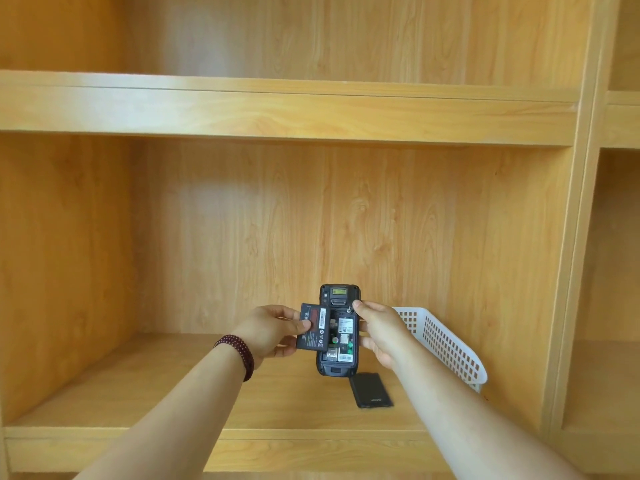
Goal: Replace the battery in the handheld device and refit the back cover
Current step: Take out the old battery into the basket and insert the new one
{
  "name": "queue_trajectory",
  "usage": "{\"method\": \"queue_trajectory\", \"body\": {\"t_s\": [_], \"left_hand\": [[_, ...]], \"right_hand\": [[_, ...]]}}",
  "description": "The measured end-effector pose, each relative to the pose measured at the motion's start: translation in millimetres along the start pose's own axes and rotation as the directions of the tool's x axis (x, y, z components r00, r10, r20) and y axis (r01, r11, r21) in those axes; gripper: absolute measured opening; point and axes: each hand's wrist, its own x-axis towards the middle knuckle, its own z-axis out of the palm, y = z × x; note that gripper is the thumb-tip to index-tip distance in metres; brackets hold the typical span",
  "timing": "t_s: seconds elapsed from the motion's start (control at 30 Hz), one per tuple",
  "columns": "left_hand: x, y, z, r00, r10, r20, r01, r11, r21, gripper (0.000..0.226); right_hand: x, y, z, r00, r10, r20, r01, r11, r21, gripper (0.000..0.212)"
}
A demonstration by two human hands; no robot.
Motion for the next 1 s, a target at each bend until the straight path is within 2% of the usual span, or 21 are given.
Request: {"method": "queue_trajectory", "body": {"t_s": [0.3,0.63,1.0], "left_hand": [[-7.3,6.7,29.1,0.987,-0.158,0.039,0.152,0.981,0.125,0.015],[-9.3,20.6,43.6,0.983,-0.174,0.052,0.163,0.971,0.174,0.021],[-9.8,24.0,53.8,0.991,-0.120,-0.064,0.129,0.976,0.174,0.026]], "right_hand": [[-2.4,-3.1,-0.4,1.000,-0.030,0.000,0.030,0.999,0.015,0.019],[-3.0,-4.0,-3.2,0.999,-0.037,0.025,0.037,0.999,-0.020,0.023],[-1.4,-4.6,-3.7,0.999,-0.039,0.035,0.040,0.999,-0.024,0.021]]}}
